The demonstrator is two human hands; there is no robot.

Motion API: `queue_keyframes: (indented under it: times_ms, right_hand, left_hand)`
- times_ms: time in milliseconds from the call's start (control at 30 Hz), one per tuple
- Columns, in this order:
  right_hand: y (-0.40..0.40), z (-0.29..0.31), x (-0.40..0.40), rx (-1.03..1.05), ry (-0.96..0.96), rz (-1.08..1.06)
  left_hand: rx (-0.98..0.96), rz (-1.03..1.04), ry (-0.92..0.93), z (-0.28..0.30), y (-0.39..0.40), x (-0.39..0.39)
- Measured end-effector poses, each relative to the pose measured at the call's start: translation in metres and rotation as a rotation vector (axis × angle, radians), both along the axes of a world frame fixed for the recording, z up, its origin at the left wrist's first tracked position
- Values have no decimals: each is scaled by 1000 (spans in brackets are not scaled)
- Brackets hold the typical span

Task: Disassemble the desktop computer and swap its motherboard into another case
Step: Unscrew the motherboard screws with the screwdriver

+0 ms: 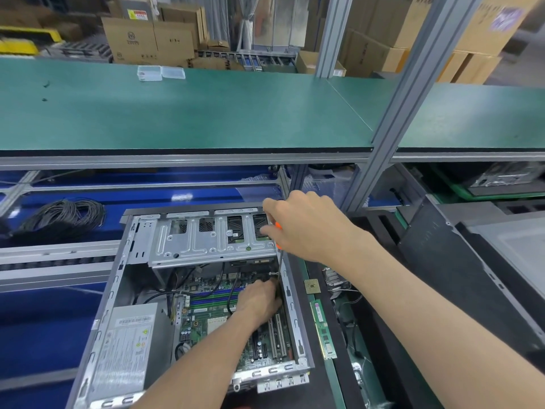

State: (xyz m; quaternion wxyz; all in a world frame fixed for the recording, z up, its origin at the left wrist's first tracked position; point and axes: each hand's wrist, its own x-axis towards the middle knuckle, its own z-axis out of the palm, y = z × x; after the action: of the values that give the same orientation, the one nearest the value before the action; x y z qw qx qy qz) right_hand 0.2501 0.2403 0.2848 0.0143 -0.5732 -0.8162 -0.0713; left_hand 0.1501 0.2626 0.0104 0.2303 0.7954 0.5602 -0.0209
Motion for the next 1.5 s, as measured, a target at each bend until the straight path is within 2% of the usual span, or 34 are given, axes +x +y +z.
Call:
queue_keyframes:
  times_ms: [100,200,267,333,433,600,667,733,800,933,1000,1167,1233,1400,1500]
  right_hand:
    - [2,0,-2,-144,138,110]
    - [0,4,-1,-254,178,166]
    - [0,3,-1,-149,147,136]
    - [0,1,-2,-5,34,44]
    - [4,-1,-3,26,6,4]
    - [4,3,2,-267,202,147]
    - [2,3,2,-203,182,137]
    - [2,0,1,-21,52,62]
    - [3,-1,-1,42,-16,9]
    - [5,1,-1,-147,158,91]
    - [2,4,1,-221,181,133]
    - [2,0,-5,43,-18,25]
    - [4,-2,-6,33,11,32]
    - [0,3,0,-219,176,122]
    - [-1,2,-1,-33,47,91]
  left_hand:
    - [-8,0,20,2,0,1]
    - [-15,11,32,3,-1,1]
    - [-10,13,30,3,-1,1]
    - [-10,10,19,4,-1,1]
    - [-13,7,11,5,-1,1]
    - [-14,17,20,5,0,1]
    - [-18,20,19,3,0,1]
    - [-31,27,18,2,1,1]
    - [-43,31,17,1,2,1]
    - [-45,30,15,0,2,1]
    - [-45,29,21,1,2,0]
    - [-37,25,18,2,1,1]
    - [-38,24,18,2,2,1]
    - [-43,34,31,3,2,1]
    - [-38,32,30,2,2,1]
